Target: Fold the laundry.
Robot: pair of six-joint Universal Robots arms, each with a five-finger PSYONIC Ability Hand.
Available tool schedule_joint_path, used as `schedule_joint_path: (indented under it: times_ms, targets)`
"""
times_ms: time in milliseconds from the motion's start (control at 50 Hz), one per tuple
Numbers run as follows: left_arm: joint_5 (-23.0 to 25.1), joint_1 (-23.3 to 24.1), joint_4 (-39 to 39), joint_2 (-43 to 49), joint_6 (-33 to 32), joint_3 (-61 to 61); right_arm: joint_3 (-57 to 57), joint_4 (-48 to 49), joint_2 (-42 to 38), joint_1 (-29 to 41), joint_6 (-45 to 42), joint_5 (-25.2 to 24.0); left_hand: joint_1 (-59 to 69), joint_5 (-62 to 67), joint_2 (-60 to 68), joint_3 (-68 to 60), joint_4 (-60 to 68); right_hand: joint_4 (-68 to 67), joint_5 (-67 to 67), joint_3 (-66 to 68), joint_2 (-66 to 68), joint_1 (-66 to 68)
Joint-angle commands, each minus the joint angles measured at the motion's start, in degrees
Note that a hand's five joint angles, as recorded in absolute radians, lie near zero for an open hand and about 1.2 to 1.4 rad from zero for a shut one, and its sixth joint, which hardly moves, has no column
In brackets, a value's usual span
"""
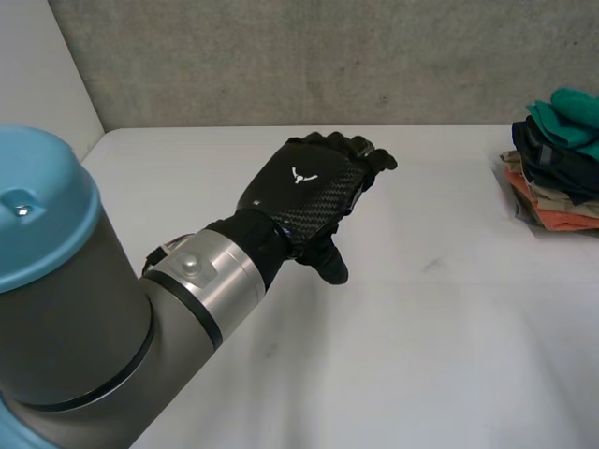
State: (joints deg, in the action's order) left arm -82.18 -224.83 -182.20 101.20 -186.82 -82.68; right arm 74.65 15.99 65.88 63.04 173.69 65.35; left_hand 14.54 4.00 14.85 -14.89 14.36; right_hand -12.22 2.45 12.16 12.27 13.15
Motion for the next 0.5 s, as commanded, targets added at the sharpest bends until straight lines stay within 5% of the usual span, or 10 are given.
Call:
schedule_joint_path:
  times_ms: [20, 220, 360, 500]
  targets:
    - [-0.44, 0.01, 0.00, -3.81, 0.32, 0.15, -1.61, -3.08, 7.49, 5.03, -15.66, 16.63, -1.63, -1.09, -1.94, 1.98, -1.45, 2.22, -2.45, -2.16, -2.27, -3.15]
    - [-6.40, -6.91, -2.98, -10.14, 0.41, -3.27, 12.96, 6.42, 21.39, 25.54, -5.73, 12.61, -2.81, -2.27, -3.12, 3.16, -2.63, 2.22, -2.45, -2.16, -2.27, -3.15]
    - [-12.30, -17.29, -5.36, -10.85, 0.32, -9.59, 22.29, 7.04, 20.70, 38.72, -3.18, 12.25, -2.98, -2.44, -3.29, 3.33, -2.80, 2.22, -2.45, -2.16, -2.27, -3.15]
    - [-12.13, -18.45, -5.45, -10.06, 0.23, -11.63, 23.00, 6.95, 15.78, 44.45, -3.80, 18.65, -3.32, -2.77, -3.62, 3.66, -3.14, 2.22, -2.45, -2.16, -2.27, -3.15]
